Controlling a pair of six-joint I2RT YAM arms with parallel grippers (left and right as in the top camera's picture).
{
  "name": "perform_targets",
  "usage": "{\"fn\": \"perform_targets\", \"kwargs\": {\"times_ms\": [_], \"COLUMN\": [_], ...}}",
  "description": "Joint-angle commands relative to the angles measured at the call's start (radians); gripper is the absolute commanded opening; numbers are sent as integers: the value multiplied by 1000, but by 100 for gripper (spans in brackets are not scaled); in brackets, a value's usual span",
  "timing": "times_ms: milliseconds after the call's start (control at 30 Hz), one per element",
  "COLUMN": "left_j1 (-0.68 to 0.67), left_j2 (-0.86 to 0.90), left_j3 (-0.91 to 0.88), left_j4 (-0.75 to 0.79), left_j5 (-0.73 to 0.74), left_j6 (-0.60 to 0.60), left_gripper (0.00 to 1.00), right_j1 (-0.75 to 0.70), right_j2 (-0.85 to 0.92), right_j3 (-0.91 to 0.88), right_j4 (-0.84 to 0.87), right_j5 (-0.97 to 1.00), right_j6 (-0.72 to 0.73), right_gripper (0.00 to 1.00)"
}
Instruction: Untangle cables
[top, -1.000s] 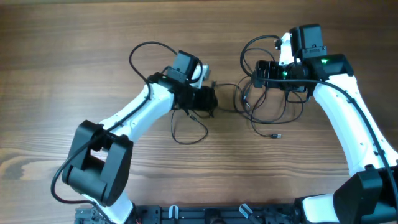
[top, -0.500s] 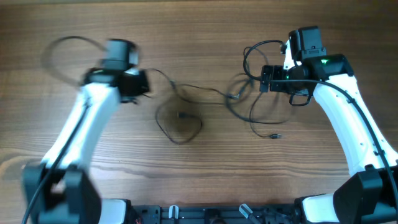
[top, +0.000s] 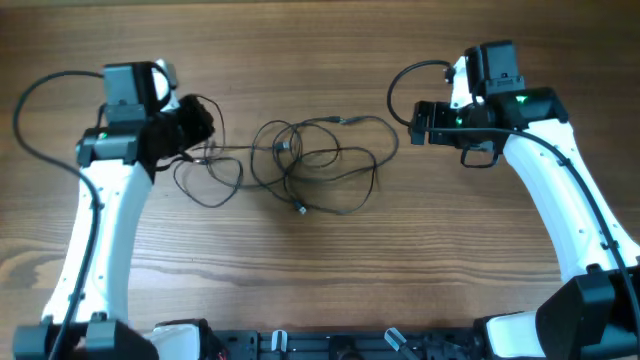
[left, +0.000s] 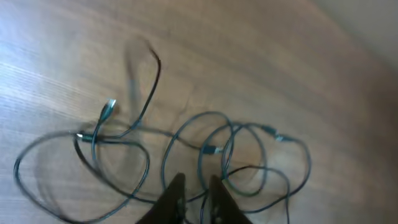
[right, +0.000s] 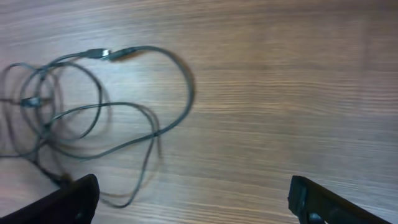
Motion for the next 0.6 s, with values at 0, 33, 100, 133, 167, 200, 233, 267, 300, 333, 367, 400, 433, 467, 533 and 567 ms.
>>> {"fn": "perform_targets", "kwargs": {"times_ms": [0,33,100,133,167,200,233,267,300,333,367,400,433,467,533,567], "left_j1": [-45,-56,-94,-117,-146,-167,-184,-214,-233,-241,-247,-253,-262,-269,-278,-280], "left_j2": [61,72,86,89,89,89,90,101,116,129,142,163,198,224,271,291], "left_j3": [2,2,2,2,2,2,2,1,-1,-2,-3,-3,-3,-3,-3,-3], "left_j4": [-36,-42,-45,-45,-45,-44,-44,-44,-45,-45,-44,-44,-40,-35,-18,-9], "left_j5": [-51,-50,-50,-51,-51,-52,-56,-100,-124,-126,-126,-126,-126,-126,-126,-126], "left_j6": [-1,-1,-1,-1,0,1,7,7,6,6,6,6,6,6,6,6], "left_gripper": [44,47,49,50,50,53,54,54,54,54,55,54,54,55,57,57], "right_j1": [15,31,65,84,104,119,135,162,182,197,209,223,237,246,255,256], "right_j2": [39,57,91,109,132,147,168,204,232,252,268,294,327,357,397,412], "right_j3": [-17,-17,-17,-17,-17,-17,-17,-17,-17,-17,-17,-17,-17,-17,-17,-17], "right_j4": [-1,-3,-9,-14,-16,-19,-20,-26,-31,-31,-31,-26,-24,-23,-19,-18], "right_j5": [-111,-132,-141,-141,-141,-146,-160,-184,-205,-208,-206,-207,-208,-228,-248,-248], "right_j6": [-11,-10,34,59,73,74,75,76,76,77,76,77,103,102,104,121], "right_gripper": [100,99,95,95,93,93,93,92,91,89,89,88,87,85,77,74]}}
